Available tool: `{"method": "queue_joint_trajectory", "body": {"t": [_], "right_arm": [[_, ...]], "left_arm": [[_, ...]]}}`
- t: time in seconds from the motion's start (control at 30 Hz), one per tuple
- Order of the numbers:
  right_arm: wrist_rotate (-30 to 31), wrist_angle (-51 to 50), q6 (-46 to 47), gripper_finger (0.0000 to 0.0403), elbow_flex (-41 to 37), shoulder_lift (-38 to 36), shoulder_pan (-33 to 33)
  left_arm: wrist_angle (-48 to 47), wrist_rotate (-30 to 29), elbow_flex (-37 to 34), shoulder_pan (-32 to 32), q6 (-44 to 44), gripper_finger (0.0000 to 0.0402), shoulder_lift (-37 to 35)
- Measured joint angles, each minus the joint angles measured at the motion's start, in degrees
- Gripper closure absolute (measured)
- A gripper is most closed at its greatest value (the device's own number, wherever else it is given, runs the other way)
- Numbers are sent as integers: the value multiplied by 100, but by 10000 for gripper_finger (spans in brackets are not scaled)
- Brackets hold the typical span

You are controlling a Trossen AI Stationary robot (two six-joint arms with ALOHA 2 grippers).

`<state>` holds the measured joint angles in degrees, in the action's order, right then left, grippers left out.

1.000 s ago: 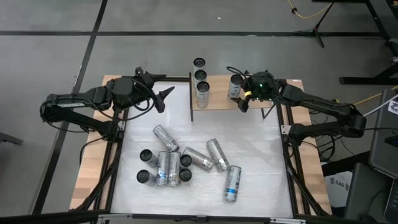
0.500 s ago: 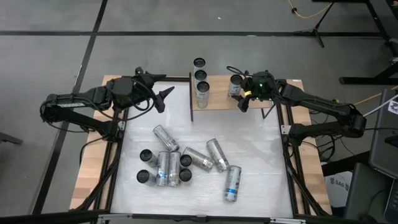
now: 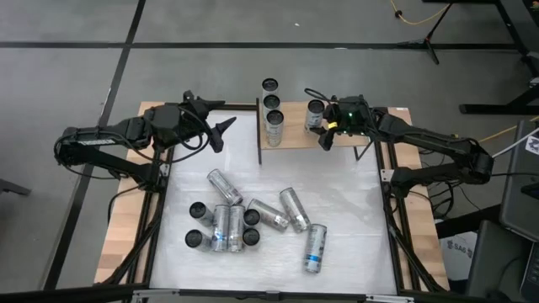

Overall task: Place canned beverage on shelf
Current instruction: Put the blue soda can on the shelf

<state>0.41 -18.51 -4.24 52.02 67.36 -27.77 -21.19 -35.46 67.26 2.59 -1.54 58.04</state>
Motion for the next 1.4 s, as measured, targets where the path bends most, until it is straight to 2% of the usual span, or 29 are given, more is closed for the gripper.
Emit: {"method": "queue_joint_trajectory", "body": {"t": [0.93, 1.4], "right_arm": [[9, 2027, 13, 155, 2, 1066, -2], [156, 2381, -60, 155, -5, 1217, -81]], "left_arm": [[26, 1, 0, 0, -5, 130, 0], [22, 2, 0, 0, -153, 130, 0]]}}
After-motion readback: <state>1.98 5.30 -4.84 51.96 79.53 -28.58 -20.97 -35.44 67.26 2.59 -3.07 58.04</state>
